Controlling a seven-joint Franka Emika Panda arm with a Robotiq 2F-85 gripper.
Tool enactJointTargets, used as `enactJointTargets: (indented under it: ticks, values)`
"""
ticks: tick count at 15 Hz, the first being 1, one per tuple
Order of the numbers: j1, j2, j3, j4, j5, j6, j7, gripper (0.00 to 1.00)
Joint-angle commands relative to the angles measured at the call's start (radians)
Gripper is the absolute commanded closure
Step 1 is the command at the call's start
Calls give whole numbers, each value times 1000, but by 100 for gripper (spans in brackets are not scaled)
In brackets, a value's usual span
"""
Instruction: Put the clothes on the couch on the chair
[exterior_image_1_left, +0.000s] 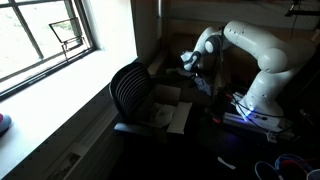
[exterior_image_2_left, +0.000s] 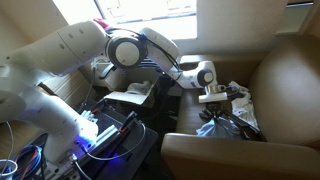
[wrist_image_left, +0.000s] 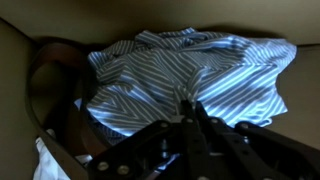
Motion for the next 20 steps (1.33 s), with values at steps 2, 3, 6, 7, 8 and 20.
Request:
enactJointTargets:
  ticks: [2, 3, 6, 7, 8, 20]
  values:
    - [27, -213, 10, -95, -14, -148, -168, 99]
    - [32, -256, 8, -114, -22, -153, -208, 99]
    - [38, -403, 12, -189, -35, -148, -327, 99]
    - [41, -456, 12, -226, -41, -129, -369, 99]
    - [45, -507, 12, -264, -50, -116, -411, 99]
    - [23, -1154, 52, -737, 12, -26, -992, 99]
